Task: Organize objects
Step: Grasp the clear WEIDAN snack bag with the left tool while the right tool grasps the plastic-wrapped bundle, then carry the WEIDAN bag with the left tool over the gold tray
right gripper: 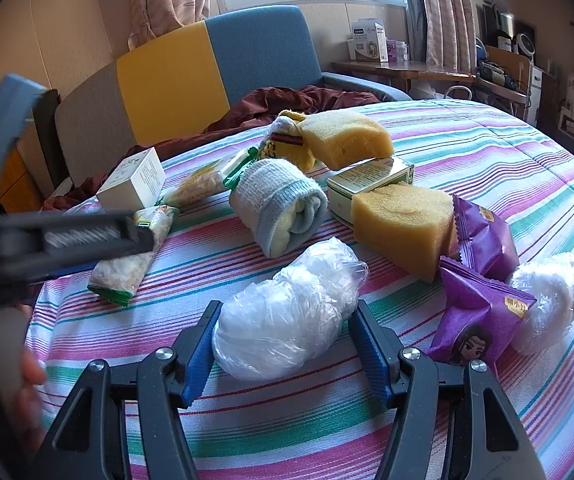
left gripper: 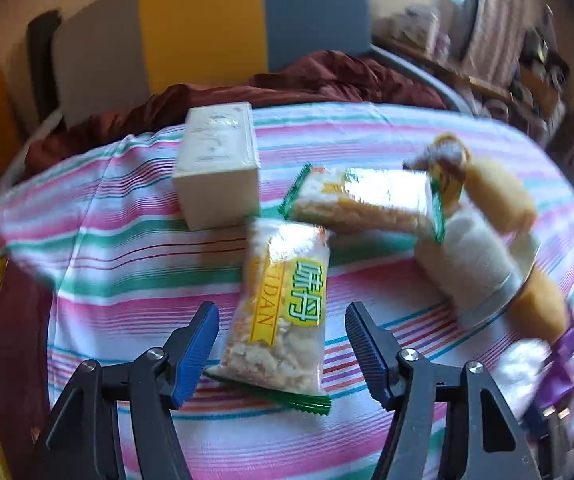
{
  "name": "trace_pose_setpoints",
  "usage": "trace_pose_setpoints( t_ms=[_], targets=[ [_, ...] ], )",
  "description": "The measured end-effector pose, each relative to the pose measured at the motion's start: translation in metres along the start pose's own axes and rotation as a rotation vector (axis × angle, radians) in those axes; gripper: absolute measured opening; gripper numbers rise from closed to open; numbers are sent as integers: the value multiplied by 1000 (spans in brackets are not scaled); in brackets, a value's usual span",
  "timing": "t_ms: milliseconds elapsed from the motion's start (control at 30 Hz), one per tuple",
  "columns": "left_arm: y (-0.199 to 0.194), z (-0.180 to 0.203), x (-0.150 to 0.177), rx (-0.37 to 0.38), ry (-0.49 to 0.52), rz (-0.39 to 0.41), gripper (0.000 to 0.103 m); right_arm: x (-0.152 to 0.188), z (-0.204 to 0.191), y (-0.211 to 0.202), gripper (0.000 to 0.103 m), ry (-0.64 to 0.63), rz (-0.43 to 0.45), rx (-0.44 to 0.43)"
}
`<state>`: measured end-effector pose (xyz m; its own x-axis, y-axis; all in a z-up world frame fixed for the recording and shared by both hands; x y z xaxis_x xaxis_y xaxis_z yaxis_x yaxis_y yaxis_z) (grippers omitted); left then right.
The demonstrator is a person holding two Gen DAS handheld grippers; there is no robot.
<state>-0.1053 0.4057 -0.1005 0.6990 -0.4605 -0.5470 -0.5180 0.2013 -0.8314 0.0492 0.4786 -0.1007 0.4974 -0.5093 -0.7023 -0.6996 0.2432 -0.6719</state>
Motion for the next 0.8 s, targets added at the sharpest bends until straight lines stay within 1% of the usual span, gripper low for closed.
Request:
trace_pose_setpoints(
  t_ms=[33, 67, 100, 200, 267, 333, 367, 400, 533, 567, 600, 633, 800],
  targets=[
    [5, 1, 4, -18, 24, 0, 64, 0, 0, 0, 64, 0, 0, 0],
    [2, 1, 8, -15, 40, 53, 64, 0, 0, 0, 64, 0, 0, 1],
    [-2, -2, 12, -11, 43, 65, 64, 0, 0, 0, 64, 0, 0, 0],
    [-3, -5, 13, 15, 27, 66, 64, 0, 0, 0, 64, 0, 0, 0],
    [-6, -4, 15, 13, 43, 71, 64, 0, 0, 0, 64, -1, -1, 3],
    [-10, -4, 18, 11, 47, 88, 52, 0, 0, 0, 64, -4, -1, 6],
    [-11, -5, 20, 11, 47, 96, 50, 1, 0, 0, 63, -4, 0, 7],
    [-13, -5, 21, 9, 47, 101, 48, 1, 0, 0, 63, -3, 1, 8],
    [-19, -8, 34, 6, 31, 121, 48, 1, 0, -1, 61, -9, 5, 19],
    [-21, -9, 37, 3, 30, 124, 48, 1, 0, -1, 60, -11, 8, 22],
    [-24, -11, 41, 0, 28, 129, 48, 1, -1, -2, 56, -13, 14, 21],
    [-26, -12, 43, 0, 26, 132, 48, 1, -1, -3, 44, -15, 20, 14],
    [-39, -21, 59, 9, 8, 151, 48, 0, -4, -1, 44, -31, 12, 29]
  ],
)
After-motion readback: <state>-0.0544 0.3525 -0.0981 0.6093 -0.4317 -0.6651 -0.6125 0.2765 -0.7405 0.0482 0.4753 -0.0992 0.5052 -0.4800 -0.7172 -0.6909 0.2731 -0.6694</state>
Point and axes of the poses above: each gripper's, at about its wrist camera, not at the fingertips, and y roughly the way its jaws point, z to its right, x to its underside, the point moved 3 cm from there along y, roughly the way its jaws point, and after that the axes turned 5 degrees about -x, right-handed, at the moved point
